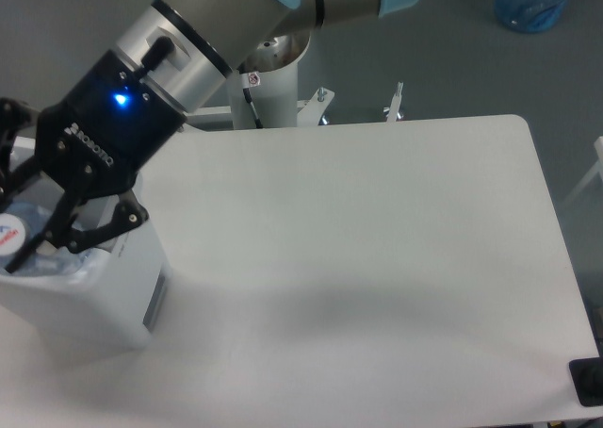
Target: Place the trash in the trash can
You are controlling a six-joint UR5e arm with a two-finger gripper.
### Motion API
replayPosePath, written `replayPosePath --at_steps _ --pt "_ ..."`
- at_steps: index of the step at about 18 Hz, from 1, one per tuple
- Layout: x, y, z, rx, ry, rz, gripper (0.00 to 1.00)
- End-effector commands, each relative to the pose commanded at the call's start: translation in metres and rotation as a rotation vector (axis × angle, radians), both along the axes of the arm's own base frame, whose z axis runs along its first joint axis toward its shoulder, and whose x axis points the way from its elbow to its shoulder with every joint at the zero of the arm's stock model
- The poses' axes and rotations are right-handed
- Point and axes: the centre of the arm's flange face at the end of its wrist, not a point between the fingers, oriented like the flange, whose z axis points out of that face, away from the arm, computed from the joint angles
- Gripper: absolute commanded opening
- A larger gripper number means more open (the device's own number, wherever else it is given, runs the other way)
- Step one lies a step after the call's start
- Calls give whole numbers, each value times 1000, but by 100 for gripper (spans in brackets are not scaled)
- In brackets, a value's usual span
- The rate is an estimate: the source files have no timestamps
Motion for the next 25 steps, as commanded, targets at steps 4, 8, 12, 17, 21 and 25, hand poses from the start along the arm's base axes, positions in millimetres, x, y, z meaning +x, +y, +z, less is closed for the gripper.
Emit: replayPosePath --at_steps 4,8,12,17,21,25 --pt "22 1 -25 -26 -3 -43 4" --pt "35 -5 -53 -29 51 -89 35" --pt "39 -9 -65 -19 93 -119 99" --pt "26 -16 -76 -36 81 -95 100" --pt "-34 -36 -76 -43 82 5 100" --pt "-108 -65 -95 -96 120 143 100"
